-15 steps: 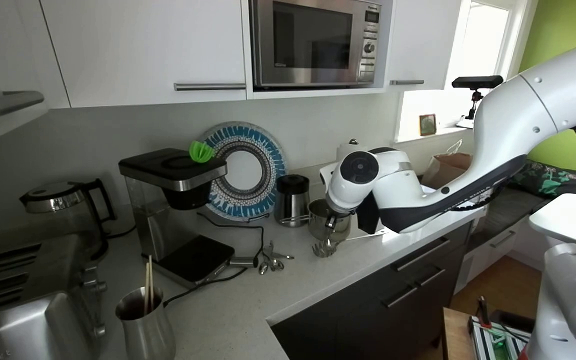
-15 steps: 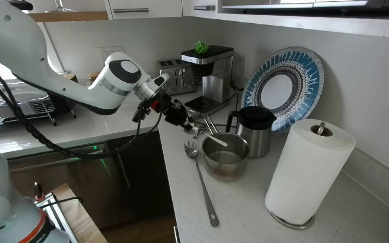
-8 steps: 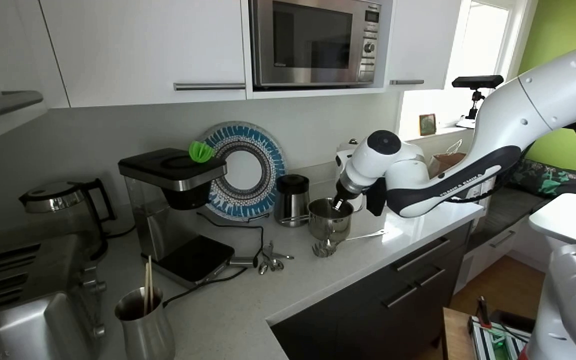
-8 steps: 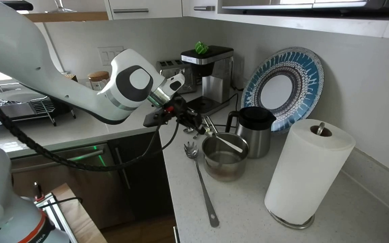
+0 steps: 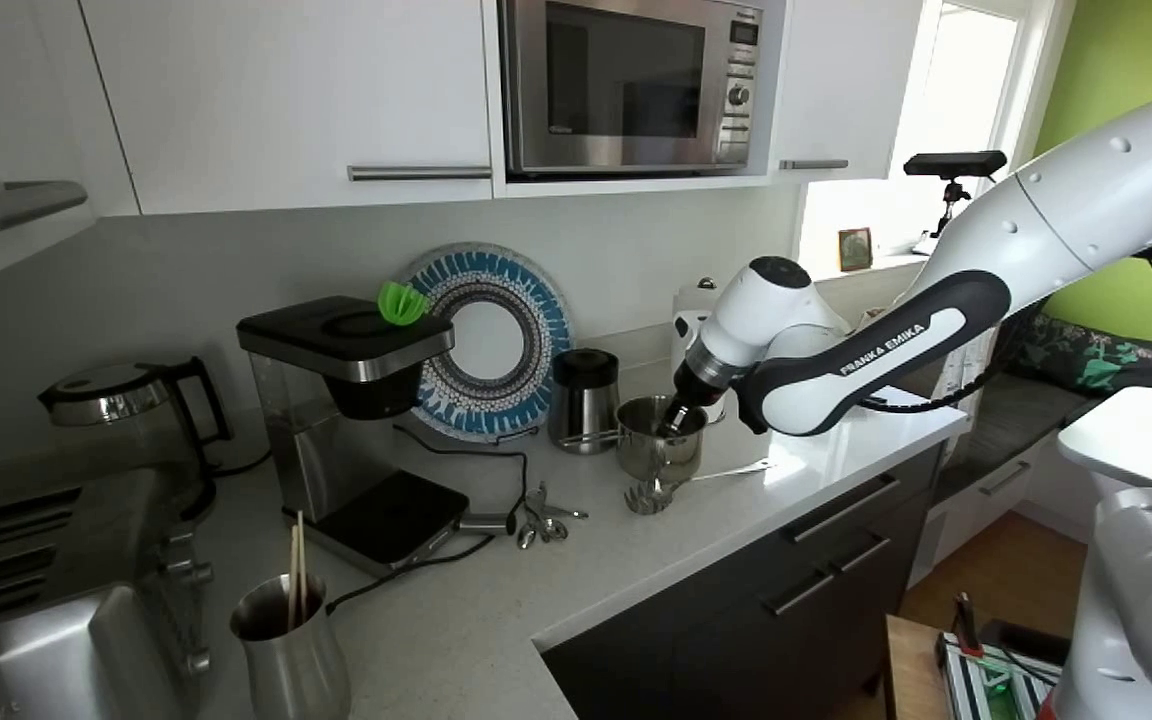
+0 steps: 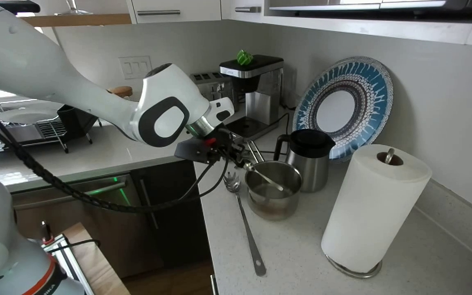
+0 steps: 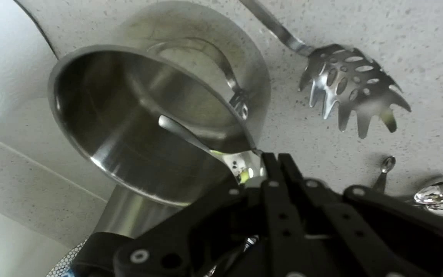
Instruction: Pick up one silver spoon and put it in the silver pot
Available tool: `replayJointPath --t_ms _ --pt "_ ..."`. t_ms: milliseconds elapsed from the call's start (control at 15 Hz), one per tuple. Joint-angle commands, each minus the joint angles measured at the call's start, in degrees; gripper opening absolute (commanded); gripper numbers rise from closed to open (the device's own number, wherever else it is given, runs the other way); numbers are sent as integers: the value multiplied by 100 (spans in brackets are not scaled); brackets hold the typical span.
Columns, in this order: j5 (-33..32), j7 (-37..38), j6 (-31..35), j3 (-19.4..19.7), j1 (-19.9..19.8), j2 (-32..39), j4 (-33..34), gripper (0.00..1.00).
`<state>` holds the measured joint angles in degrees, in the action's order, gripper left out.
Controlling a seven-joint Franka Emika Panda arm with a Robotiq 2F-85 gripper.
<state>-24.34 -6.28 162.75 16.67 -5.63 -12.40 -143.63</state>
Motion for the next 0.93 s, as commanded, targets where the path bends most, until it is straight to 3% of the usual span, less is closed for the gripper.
replayJointPath --t_ms 0,333,600,800,867 --pt "906 -732 -175 -24 -93 -32 -29 31" --pt "578 -704 -200 -422 -365 -450 -101 66" --pt "828 -1293 -715 -928 229 -631 -142 97" --pt "784 -1616 -875 -1233 595 -607 -157 100" --pt "739 -1277 -726 -1216 396 -518 -54 100"
